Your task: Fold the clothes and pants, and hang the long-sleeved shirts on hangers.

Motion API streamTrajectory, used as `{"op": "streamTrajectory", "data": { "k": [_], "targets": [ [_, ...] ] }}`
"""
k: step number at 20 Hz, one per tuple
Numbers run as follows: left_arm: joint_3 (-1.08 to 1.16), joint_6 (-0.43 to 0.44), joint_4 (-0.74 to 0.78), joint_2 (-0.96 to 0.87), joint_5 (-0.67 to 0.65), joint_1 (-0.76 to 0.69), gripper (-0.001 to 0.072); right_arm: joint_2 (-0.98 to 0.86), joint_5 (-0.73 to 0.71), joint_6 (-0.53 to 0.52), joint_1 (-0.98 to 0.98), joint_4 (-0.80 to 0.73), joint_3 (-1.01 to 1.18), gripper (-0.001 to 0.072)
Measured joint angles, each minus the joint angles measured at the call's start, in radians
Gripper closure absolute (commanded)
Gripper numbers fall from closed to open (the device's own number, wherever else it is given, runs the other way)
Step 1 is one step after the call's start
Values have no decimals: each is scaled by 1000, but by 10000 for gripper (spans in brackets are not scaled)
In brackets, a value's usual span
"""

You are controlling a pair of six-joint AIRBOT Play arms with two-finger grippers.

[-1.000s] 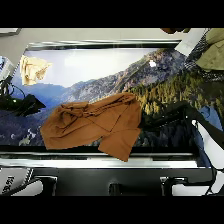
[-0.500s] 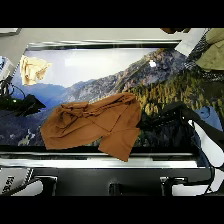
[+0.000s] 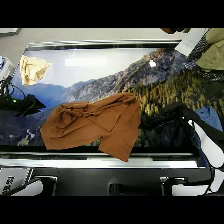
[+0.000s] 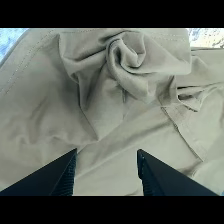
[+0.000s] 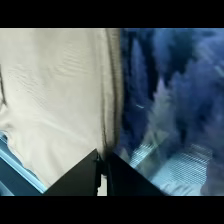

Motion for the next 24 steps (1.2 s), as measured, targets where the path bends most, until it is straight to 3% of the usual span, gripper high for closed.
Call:
{"op": "streamTrajectory", "data": {
  "k": [9,17,24],
  "targets": [
    [-53,-16,0,1,12,11,273,203,26,124,-266,-165,25,685],
    [-489,14,-104,166,48,-5,273,240,7,162,-381,-201,26,685],
    [-772,-22,-164,309,90,-162,274,242,7,170,-388,-203,26,685]
  ]
}}
